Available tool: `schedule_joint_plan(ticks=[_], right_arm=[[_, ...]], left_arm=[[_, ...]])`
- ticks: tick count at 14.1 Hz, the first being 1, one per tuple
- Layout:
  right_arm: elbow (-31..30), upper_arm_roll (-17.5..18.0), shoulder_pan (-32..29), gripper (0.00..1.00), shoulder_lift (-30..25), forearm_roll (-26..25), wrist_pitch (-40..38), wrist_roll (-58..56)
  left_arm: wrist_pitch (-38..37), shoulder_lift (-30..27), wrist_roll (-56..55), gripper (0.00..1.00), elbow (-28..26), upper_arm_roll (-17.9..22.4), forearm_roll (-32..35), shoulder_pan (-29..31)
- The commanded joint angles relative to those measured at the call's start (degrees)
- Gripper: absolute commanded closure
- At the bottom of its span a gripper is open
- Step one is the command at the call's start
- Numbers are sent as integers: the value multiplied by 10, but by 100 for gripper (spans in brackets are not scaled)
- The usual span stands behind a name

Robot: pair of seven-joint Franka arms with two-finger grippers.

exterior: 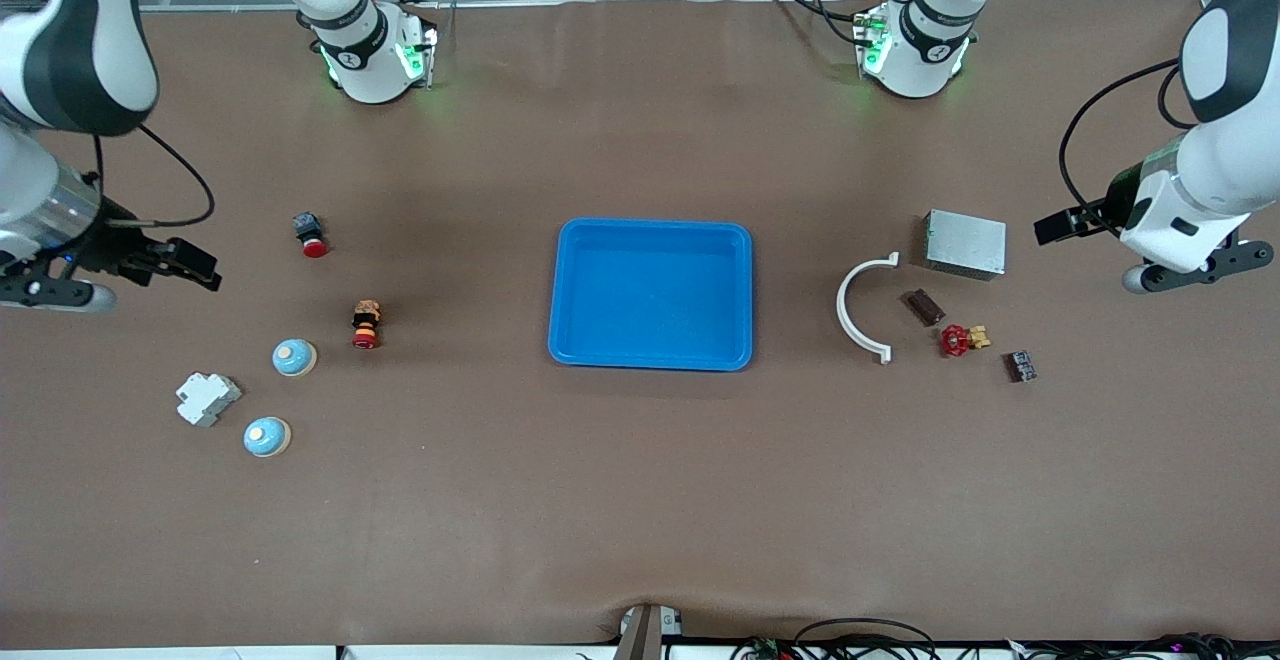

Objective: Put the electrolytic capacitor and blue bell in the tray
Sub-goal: 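Grasp the blue button with the right gripper while the left gripper grasps the capacitor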

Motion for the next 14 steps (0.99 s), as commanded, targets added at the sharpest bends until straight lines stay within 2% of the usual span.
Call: schedule_joint_plan(ticks=[1,3,5,10,12,14], right_arm=[[-12,3,-9,0,38,15,50,-4],[-24,3,-10,0,75,15,109,-5],[-40,4,-12,0,119,15,187,-7],[-48,5,-16,0,233,15,334,-28],[-48,6,-16,0,262,15,357,-28],[-49,6,-16,0,272,15,363,-28]], left_arm=[[107,-7,0,0,-100,-4,9,12],[215,4,3,0,-162,-4,61,19],[300,25,3,0,-197,-4,82,25],[486,147,32,0,-200,-4,90,82],[534,184,32,5,-195,-4,100,89],[551,220,31,12,-176,-3,100,92]])
